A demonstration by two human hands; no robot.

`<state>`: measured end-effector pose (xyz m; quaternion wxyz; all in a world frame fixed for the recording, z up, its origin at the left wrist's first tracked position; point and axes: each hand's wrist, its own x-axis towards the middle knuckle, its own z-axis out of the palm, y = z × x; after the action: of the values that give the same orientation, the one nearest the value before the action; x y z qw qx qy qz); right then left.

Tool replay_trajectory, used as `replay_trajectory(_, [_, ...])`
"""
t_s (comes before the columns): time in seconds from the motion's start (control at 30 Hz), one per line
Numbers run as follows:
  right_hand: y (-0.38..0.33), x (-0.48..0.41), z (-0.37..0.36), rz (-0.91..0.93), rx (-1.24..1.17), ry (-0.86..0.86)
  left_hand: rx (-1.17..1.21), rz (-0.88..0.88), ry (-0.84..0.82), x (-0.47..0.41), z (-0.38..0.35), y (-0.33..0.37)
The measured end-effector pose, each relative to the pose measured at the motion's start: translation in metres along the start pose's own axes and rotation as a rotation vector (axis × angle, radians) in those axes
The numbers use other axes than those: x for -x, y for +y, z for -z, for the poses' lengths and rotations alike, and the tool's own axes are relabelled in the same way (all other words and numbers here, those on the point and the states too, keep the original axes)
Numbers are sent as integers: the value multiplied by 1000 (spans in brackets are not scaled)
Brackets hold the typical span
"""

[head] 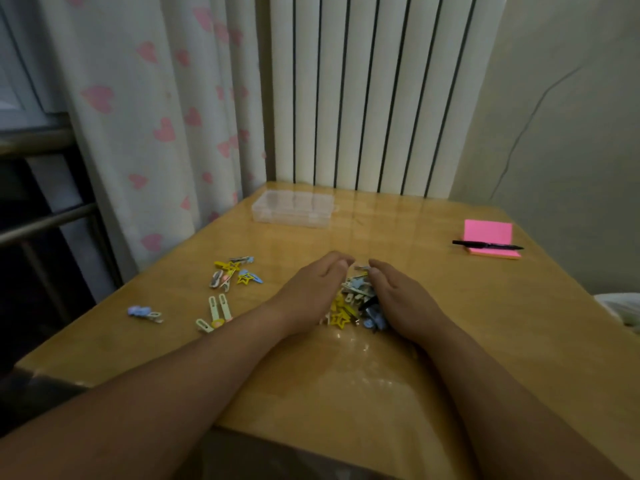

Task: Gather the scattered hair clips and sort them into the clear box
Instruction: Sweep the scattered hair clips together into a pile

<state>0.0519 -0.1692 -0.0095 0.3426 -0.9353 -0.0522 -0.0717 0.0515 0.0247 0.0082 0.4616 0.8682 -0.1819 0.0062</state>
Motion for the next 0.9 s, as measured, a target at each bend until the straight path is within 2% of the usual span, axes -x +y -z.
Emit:
replay_trajectory(0.13, [-9, -5, -10, 24, 95, -44, -81, -1, 223, 50, 46, -10])
replay_trajectory(0.2, [-18, -5, -17, 30, 138, -56, -229, 13, 383, 77, 70, -26])
replay_trajectory(0.3, [-33, -2, -25, 34, 150, -53, -488, 237, 506, 105, 102, -54])
replay_trajectory(0.37, [-40, 0, -28, 18, 138, -27, -528, 422, 434, 106, 112, -70])
replay_trajectory(0.43, [-44, 1, -31, -7, 143, -7, -560, 474, 338, 97, 107, -78])
replay_trajectory(0.73, [-67, 6, -52, 39, 73, 83, -453, 275, 210, 57, 40, -30])
replay_trajectory(0.83, [-63, 6, -51, 49, -36, 129, -339, 257, 209, 48, 25, -17])
replay_trajectory(0.9, [-63, 10, -48, 27, -153, 173, -155, 217, 241, 44, 20, -13])
